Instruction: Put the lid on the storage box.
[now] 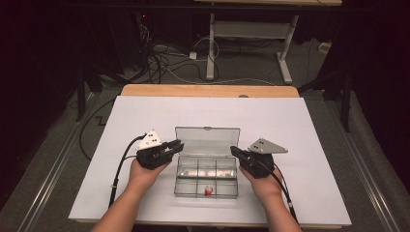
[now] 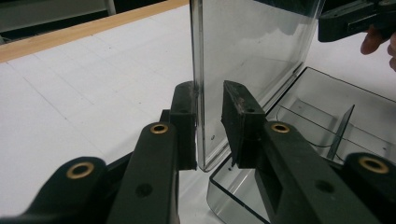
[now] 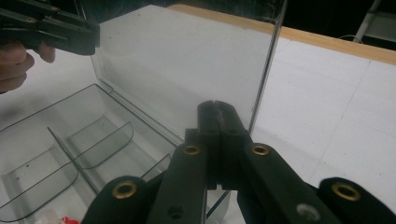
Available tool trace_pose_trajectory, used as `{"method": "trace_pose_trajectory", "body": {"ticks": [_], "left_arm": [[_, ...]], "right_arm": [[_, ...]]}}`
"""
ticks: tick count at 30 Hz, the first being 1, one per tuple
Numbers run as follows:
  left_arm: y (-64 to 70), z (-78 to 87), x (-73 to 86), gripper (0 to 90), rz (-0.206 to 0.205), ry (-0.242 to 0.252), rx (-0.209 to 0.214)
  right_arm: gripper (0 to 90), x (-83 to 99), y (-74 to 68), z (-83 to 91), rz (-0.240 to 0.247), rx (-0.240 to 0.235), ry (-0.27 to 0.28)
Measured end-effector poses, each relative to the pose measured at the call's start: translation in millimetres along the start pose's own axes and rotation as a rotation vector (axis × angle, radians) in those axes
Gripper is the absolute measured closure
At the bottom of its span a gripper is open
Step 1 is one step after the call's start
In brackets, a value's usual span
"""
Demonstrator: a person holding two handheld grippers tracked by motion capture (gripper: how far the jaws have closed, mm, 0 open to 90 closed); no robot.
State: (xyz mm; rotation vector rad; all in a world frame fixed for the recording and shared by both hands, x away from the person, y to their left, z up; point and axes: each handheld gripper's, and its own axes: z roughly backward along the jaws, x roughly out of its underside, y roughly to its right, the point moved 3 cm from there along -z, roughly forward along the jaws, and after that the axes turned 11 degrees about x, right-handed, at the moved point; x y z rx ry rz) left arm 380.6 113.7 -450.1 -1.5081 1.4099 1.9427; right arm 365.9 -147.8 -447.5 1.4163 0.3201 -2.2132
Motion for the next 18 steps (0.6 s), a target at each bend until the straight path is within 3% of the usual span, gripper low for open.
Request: {"method": "trace_pose_trajectory", "body": {"ticks": [13,18], "left_arm": [[8.9,9.3,8.2,72.9,-0.034,-0.018,-0.002],[8.4,12.9,10.7,72.9,-0.027,-0.025,-0.008]], "right_arm": [[90.0,-0.9,-7.7,8.9,0.006,-0.008,0.013],[90.0,0.3,-10.3,11.0,0.008,-0.009,0.013]]}}
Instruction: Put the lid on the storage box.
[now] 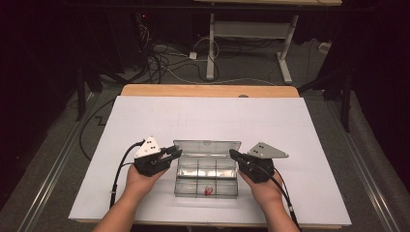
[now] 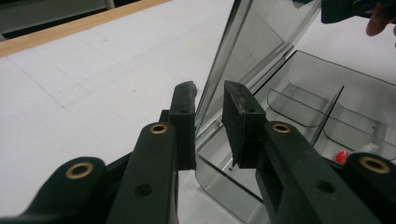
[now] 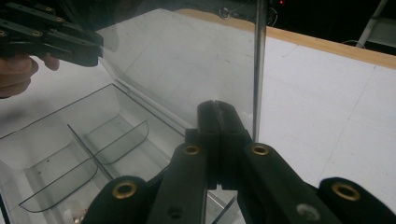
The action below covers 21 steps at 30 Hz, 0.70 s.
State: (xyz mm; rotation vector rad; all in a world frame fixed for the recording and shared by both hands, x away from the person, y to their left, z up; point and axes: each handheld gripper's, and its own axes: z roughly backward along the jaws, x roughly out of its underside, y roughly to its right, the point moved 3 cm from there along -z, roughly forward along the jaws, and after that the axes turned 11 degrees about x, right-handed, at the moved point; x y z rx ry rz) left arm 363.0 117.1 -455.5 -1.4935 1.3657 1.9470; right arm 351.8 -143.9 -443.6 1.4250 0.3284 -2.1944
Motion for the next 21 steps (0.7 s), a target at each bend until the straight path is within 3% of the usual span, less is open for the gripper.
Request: {"method": "trace_pose_trajectory", "body": {"ticks": [3,7,13,21], "left_arm": [[-1.0,3.2,3.4,72.9,0.009,-0.006,-0.006],[-0.9,8.3,12.1,72.8,-0.017,-0.049,-0.032],[0.1,19.4,15.2,73.2,0.061,-0.050,-0.020],[14.1,25.3,20.5,87.9,0.116,-0.072,0.020]], "right_arm": [[90.0,1.1,-0.8,0.7,0.002,-0.002,0.001],[90.0,2.9,-1.9,2.3,0.000,-0.004,0.002],[90.0,5.6,-3.3,5.5,0.000,-0.006,0.004],[90.0,11.1,-6.3,11.0,0.002,-0.009,0.009]]}}
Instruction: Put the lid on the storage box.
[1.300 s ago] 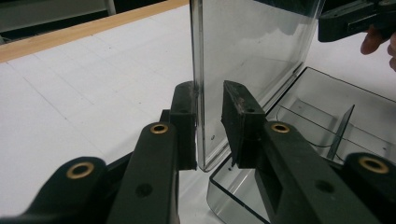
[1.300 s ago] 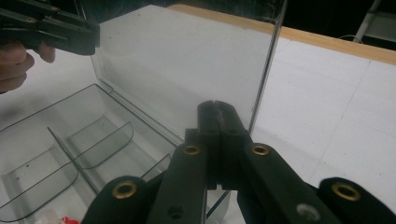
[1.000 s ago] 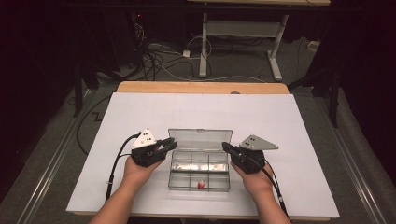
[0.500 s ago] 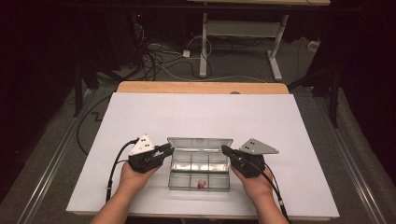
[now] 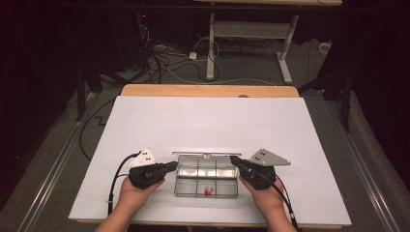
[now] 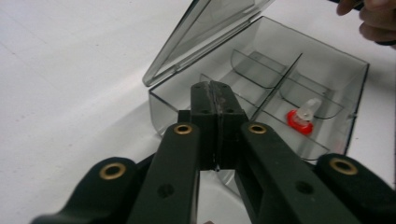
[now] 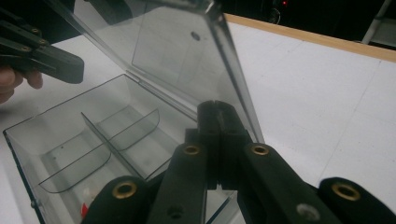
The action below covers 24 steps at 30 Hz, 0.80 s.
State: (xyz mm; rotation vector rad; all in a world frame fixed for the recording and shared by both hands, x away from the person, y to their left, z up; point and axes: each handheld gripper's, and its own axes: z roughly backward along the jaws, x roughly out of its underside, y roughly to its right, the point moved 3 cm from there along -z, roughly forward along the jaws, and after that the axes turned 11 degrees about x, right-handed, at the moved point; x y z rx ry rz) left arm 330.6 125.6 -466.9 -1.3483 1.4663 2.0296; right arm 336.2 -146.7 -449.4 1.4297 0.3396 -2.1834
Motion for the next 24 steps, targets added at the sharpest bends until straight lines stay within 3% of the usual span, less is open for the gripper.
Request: {"method": "trace_pose_trajectory", "body": {"ticks": [7,24], "left_arm": [[8.1,-2.5,3.3,88.1,-0.001,-0.011,0.020],[12.6,-2.0,6.8,87.9,0.014,-0.008,0.039]], "right_arm": [[90.0,5.6,-2.5,5.1,0.002,-0.004,-0.001],[90.0,22.1,-8.8,12.1,0.007,-0.016,-0.017]]}}
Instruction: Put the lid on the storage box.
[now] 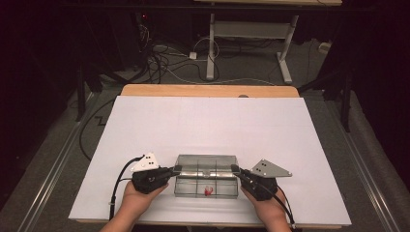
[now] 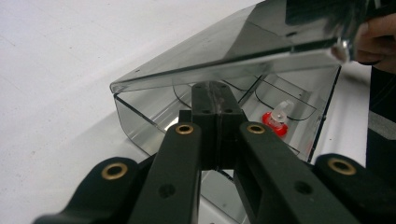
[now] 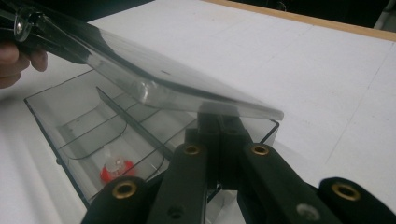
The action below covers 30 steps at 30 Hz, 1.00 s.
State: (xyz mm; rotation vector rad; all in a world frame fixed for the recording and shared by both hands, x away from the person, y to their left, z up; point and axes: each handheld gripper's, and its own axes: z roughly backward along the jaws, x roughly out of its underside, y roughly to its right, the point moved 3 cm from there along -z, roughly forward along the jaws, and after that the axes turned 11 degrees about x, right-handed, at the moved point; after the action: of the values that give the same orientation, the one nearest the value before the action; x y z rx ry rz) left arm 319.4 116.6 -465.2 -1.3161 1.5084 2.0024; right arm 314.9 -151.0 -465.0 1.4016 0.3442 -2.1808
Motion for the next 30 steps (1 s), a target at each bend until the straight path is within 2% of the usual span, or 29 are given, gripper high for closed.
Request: {"method": "trace_pose_trajectory", "body": {"ticks": [8,16,20,30], "left_arm": [[-0.6,0.8,2.3,87.9,0.017,0.004,0.006],[1.5,4.1,5.7,88.0,0.015,0.001,0.011],[0.8,6.4,8.8,87.9,0.009,-0.012,0.009],[2.3,16.7,14.7,87.9,-0.002,-0.017,0.006]], "right_arm": [[90.0,5.9,-1.7,1.7,0.000,-0.001,-0.010],[90.0,11.8,0.0,8.0,-0.002,0.006,-0.014],[90.0,17.8,6.7,11.8,-0.012,0.024,-0.022],[88.0,36.1,34.1,23.6,-0.034,0.099,-0.074]]}}
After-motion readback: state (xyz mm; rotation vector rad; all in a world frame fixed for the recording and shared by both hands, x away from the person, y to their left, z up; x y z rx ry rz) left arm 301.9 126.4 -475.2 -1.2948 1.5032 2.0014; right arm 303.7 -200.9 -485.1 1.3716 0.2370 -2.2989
